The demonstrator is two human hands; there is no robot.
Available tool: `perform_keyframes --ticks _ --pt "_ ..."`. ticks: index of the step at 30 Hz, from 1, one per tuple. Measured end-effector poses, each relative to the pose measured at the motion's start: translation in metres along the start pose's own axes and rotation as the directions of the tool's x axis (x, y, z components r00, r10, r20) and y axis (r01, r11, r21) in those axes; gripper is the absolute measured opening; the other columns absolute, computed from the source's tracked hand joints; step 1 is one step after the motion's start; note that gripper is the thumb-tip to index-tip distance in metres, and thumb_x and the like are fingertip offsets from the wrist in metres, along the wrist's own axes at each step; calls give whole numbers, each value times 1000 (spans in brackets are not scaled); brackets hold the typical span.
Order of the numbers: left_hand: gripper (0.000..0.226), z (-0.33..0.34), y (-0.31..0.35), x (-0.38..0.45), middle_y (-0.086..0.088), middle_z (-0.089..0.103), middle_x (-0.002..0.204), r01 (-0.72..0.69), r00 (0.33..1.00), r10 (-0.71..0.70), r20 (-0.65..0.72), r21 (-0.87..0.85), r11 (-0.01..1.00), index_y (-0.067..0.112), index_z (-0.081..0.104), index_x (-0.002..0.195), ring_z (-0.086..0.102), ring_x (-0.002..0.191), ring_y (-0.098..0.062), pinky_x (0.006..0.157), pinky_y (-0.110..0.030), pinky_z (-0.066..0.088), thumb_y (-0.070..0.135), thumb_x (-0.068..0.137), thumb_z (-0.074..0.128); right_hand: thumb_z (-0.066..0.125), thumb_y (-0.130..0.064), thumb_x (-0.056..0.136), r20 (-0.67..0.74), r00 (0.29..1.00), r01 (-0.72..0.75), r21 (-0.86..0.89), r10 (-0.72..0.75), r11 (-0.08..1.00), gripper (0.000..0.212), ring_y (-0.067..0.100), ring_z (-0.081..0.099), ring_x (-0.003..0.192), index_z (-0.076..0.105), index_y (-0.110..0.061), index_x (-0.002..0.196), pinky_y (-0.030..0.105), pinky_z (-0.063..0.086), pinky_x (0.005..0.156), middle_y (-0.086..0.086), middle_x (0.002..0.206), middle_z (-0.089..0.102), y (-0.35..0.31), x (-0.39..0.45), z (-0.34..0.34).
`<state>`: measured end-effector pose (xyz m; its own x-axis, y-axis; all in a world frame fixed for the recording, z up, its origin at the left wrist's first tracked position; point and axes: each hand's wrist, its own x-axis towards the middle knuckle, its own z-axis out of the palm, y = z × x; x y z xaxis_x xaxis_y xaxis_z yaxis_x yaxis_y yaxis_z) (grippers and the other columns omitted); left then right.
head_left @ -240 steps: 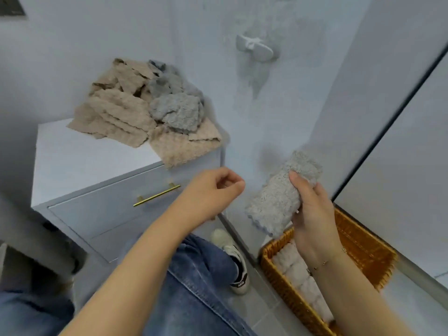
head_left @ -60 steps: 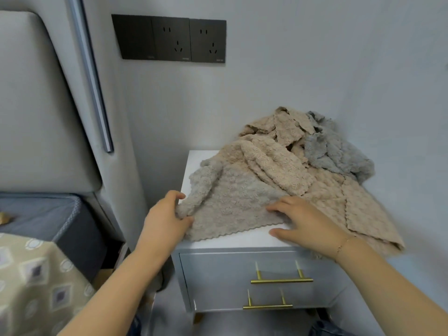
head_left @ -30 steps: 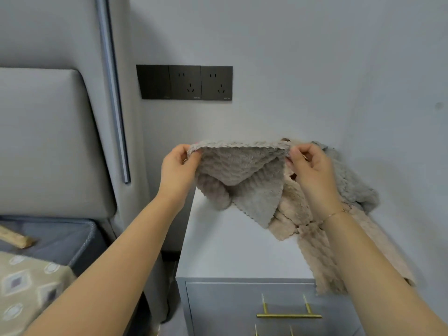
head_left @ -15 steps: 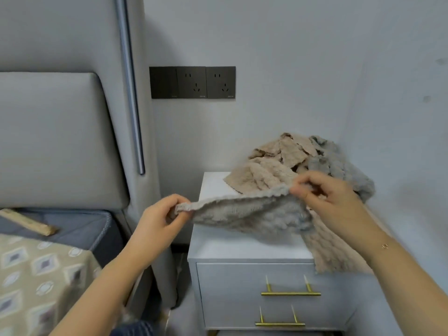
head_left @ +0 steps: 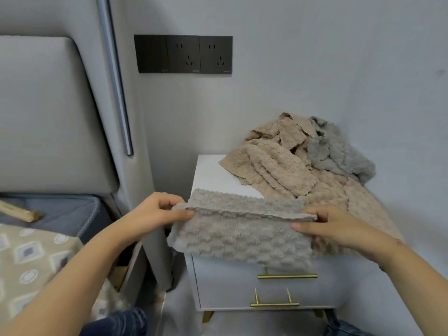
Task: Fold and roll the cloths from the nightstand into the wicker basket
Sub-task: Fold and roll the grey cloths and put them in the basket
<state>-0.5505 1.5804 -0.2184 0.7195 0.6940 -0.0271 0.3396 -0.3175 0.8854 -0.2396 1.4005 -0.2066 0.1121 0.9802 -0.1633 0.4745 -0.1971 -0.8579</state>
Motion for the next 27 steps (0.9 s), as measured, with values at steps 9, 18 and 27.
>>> perform_keyframes --ticks 9,18,27 --pt "31 18 -33 79 -3 54 66 182 958 -140 -250 153 971 -3 63 88 47 60 -14 57 -27 37 27 92 64 66 -31 90 -351 921 -222 -112 171 969 41 21 51 44 39 -13 64 25 39 42 10 58 40 39 51 -2" --pt "36 22 -47 98 -3 47 62 170 929 0 -371 426 888 5 53 76 44 60 -18 56 -31 32 36 95 57 59 -27 94 -447 894 -185 -317 25 930 51 18 31 44 29 -16 54 29 22 48 1 48 25 48 68 2" --pt "20 32 -53 103 0 55 103 109 902 161 -400 573 812 18 59 106 53 91 -20 74 -31 43 33 93 60 55 -57 88 -583 809 -364 -601 -79 711 50 16 49 56 46 -16 60 28 28 46 -1 57 53 42 61 11"
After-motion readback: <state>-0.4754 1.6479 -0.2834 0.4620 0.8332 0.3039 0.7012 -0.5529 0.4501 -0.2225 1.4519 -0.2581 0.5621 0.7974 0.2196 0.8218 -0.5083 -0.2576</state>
